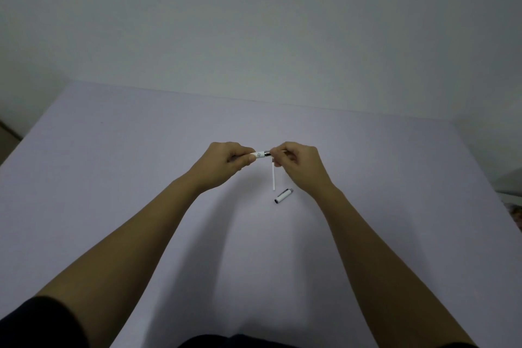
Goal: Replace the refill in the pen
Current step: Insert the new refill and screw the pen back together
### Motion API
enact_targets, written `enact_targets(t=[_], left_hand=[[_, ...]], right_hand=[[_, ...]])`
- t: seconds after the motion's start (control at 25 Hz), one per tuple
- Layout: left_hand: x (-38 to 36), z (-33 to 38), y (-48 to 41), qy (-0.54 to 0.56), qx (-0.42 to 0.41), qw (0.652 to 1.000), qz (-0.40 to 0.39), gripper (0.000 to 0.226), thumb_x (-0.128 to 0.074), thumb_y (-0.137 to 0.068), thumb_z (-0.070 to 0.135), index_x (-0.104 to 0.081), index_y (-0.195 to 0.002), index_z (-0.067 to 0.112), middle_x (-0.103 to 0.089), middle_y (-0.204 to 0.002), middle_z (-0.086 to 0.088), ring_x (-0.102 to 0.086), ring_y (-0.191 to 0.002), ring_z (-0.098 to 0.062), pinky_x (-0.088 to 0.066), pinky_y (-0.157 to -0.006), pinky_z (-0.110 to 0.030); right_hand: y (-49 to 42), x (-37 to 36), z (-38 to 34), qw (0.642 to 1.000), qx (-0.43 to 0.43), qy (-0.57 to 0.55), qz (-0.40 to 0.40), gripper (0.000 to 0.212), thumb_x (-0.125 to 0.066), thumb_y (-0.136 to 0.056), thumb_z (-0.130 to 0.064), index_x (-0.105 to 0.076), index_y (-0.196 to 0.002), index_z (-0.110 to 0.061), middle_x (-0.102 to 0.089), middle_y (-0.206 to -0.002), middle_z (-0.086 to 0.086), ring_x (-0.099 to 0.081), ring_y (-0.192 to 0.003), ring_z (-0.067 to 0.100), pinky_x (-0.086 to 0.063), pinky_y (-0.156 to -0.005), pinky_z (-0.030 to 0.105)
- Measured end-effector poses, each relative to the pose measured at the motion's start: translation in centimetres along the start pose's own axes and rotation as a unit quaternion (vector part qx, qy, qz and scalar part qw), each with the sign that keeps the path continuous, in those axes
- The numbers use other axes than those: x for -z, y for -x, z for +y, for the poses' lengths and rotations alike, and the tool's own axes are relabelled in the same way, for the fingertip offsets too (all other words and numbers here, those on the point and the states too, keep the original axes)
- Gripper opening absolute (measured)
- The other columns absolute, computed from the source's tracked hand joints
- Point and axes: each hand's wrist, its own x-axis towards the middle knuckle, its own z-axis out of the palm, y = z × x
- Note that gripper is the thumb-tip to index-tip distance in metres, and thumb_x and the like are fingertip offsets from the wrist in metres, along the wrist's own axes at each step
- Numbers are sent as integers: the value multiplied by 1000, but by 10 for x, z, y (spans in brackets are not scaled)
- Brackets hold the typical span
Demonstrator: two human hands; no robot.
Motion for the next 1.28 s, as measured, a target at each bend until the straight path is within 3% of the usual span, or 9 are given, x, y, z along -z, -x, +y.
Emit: enact_targets(t=[0.08, 0.28, 0.44, 0.6, 0.68, 0.76, 0.92, 1.08, 1.28], left_hand=[[0, 1, 0, 0, -2, 1000, 2, 18, -54, -91, 35, -69, -85, 27, -65, -79, -7, -60, -74, -20, -48, -68, -33], [0, 3, 1, -2, -6, 1000, -5, 18, -54, -91, 37, -67, -83, 28, -64, -79, -7, -59, -73, -19, -46, -66, -30], [1, 4, 1, -5, -9, 1000, 5, 18, -54, -91, 36, -65, -77, 33, -64, -76, -5, -59, -72, -17, -46, -66, -29], [2, 5, 1, -22, -17, 1000, 5, 22, -52, -91, 38, -66, -82, 24, -64, -76, -6, -58, -72, -16, -46, -66, -31], [3, 5, 1, -21, -17, 1000, 9, 21, -52, -92, 36, -67, -83, 24, -64, -75, -4, -58, -71, -13, -46, -66, -30], [3, 6, 1, -12, -16, 1000, 7, 21, -53, -91, 36, -67, -83, 23, -64, -75, -2, -56, -70, -8, -45, -66, -26], [2, 7, 2, -10, -16, 1000, 6, 21, -53, -92, 35, -68, -83, 22, -64, -76, -4, -58, -71, -12, -45, -66, -26], [3, 7, 2, -15, -13, 1000, 6, 19, -53, -92, 34, -68, -84, 25, -64, -76, -4, -59, -73, -17, -45, -67, -28], [3, 6, 3, -21, -19, 1000, 4, 21, -53, -92, 35, -66, -81, 24, -63, -74, -2, -57, -70, -10, -43, -65, -24]], right_hand=[[1, 0, -2, 999, 32, -6, 4, 15, -63, -86, -24, -63, -101, -24, -67, -87, -7, -67, -83, 4, -52, -78, 17], [-1, 3, -3, 1000, 24, 15, 5, 6, -61, -86, -28, -66, -84, -26, -68, -75, -8, -68, -74, 5, -55, -74, 27], [0, 3, -2, 996, 82, 26, 3, 10, -65, -84, -17, -65, -93, -22, -66, -80, -12, -67, -78, 3, -51, -75, 11], [0, 5, -3, 998, 53, 25, 2, 6, -63, -85, -23, -67, -90, -24, -68, -77, -7, -68, -74, 4, -55, -73, 19], [1, 4, -4, 995, 95, 39, 1, 17, -66, -83, -18, -65, -100, -19, -68, -88, -8, -67, -84, 3, -53, -81, 16], [1, 5, -4, 992, 112, 49, 7, 12, -65, -84, -15, -66, -96, -16, -67, -84, -9, -66, -80, 2, -52, -77, 13], [-2, 7, -4, 998, 43, 48, -6, 10, -62, -86, -28, -69, -87, -20, -70, -76, -3, -66, -71, 4, -52, -68, 22], [0, 5, -6, 992, 108, 58, -1, 14, -67, -82, -18, -67, -96, -17, -67, -85, -7, -66, -80, 5, -51, -75, 12], [-2, 7, -6, 996, 65, 57, -14, 11, -63, -86, -26, -69, -93, -20, -69, -80, -5, -66, -75, 5, -52, -70, 17]])
